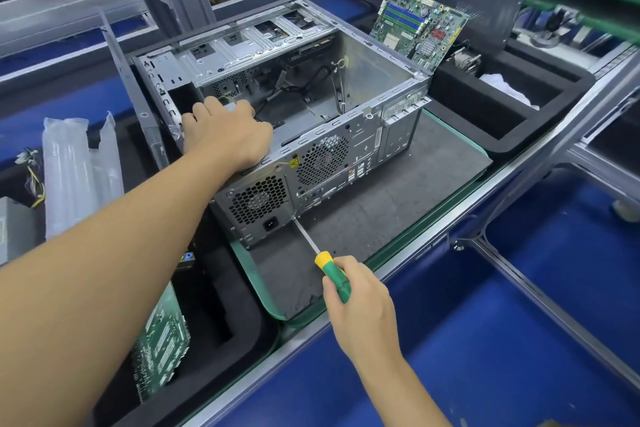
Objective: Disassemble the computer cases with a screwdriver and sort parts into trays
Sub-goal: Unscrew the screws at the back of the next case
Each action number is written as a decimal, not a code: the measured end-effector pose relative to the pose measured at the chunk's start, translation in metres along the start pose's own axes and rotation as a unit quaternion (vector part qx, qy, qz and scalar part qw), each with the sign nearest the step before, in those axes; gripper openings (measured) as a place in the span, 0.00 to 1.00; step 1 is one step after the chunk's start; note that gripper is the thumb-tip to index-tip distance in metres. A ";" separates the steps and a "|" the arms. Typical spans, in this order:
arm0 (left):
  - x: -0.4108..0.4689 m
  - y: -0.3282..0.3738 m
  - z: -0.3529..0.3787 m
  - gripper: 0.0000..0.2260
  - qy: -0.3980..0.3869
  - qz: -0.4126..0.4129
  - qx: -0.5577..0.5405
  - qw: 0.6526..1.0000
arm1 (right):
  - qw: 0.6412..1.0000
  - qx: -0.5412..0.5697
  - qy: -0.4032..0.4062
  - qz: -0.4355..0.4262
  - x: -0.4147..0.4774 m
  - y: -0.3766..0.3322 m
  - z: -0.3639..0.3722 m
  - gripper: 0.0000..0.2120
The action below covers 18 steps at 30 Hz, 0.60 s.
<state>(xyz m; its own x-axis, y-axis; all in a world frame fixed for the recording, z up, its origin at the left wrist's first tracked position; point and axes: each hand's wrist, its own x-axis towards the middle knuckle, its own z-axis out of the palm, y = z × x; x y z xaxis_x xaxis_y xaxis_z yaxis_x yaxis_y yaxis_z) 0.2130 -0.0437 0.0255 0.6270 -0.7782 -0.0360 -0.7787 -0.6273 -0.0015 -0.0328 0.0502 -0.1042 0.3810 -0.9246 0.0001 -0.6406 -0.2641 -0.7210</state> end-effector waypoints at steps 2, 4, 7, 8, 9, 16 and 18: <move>-0.001 0.000 -0.001 0.22 0.000 0.002 -0.001 1.000 | 0.999 0.029 -0.016 0.011 0.002 0.002 -0.006 0.02; -0.001 0.000 -0.001 0.21 0.001 0.001 -0.004 1.000 | 0.991 0.100 -0.037 0.084 0.009 0.002 -0.010 0.04; -0.002 0.000 -0.002 0.21 0.001 0.001 -0.007 1.000 | 0.979 0.111 -0.097 0.138 0.018 0.000 -0.014 0.08; -0.002 0.000 -0.003 0.21 0.000 0.002 -0.009 1.000 | 0.980 0.081 -0.116 0.137 0.020 0.000 -0.014 0.10; -0.003 0.000 -0.003 0.20 0.000 0.004 -0.011 1.000 | 0.979 0.059 -0.135 0.142 0.023 0.000 -0.016 0.12; -0.005 0.001 -0.003 0.19 0.004 0.004 -0.026 1.000 | 0.796 0.475 -0.165 0.338 0.024 0.013 -0.028 0.07; -0.005 0.001 -0.003 0.18 0.006 0.004 -0.020 1.000 | 0.704 0.587 -0.125 0.380 0.013 0.017 -0.024 0.13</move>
<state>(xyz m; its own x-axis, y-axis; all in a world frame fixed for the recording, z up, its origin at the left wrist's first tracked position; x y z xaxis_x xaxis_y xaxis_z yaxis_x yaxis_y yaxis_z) 0.2093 -0.0404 0.0284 0.6209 -0.7835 -0.0243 -0.7826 -0.6213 0.0389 -0.0545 0.0271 -0.0993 0.4251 -0.5604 -0.7108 0.2127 0.8252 -0.5233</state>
